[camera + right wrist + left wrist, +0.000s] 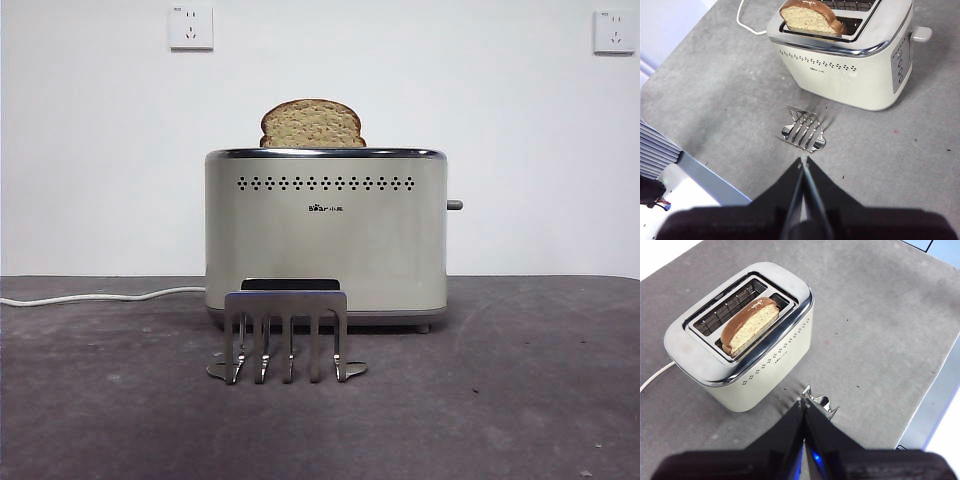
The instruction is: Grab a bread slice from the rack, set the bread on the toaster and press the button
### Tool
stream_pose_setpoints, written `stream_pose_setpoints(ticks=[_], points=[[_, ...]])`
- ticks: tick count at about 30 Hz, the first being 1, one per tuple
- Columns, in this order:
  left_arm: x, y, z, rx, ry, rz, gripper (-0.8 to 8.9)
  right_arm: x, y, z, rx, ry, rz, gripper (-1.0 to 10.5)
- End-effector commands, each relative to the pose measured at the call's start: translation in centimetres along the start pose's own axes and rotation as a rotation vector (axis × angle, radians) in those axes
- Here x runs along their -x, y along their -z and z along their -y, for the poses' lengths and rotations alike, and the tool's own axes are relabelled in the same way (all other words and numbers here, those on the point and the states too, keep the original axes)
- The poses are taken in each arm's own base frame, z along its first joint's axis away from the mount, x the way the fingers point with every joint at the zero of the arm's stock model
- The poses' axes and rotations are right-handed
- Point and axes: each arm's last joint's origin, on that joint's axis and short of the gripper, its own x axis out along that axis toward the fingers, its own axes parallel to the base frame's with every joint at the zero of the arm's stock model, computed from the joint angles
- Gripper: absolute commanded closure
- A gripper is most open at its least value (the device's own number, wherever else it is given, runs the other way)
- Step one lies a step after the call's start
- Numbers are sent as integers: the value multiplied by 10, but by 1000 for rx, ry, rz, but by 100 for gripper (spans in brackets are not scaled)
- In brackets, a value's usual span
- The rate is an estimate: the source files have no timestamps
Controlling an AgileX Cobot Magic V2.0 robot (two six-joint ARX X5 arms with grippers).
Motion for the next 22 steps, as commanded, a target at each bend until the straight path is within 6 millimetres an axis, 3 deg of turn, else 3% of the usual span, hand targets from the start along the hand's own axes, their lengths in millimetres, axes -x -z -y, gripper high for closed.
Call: stream_pose_setpoints(ticks=[1,16,22], points=[[0,0,0,-5,1,-2,817,-2,2,1,6,2,-5,946],[0,-2,-1,-7,-17,20,817,-2,2,1,6,2,-5,946],[29,0,-7,-16,-97,139,817,-2,2,1,6,2,-5,946]])
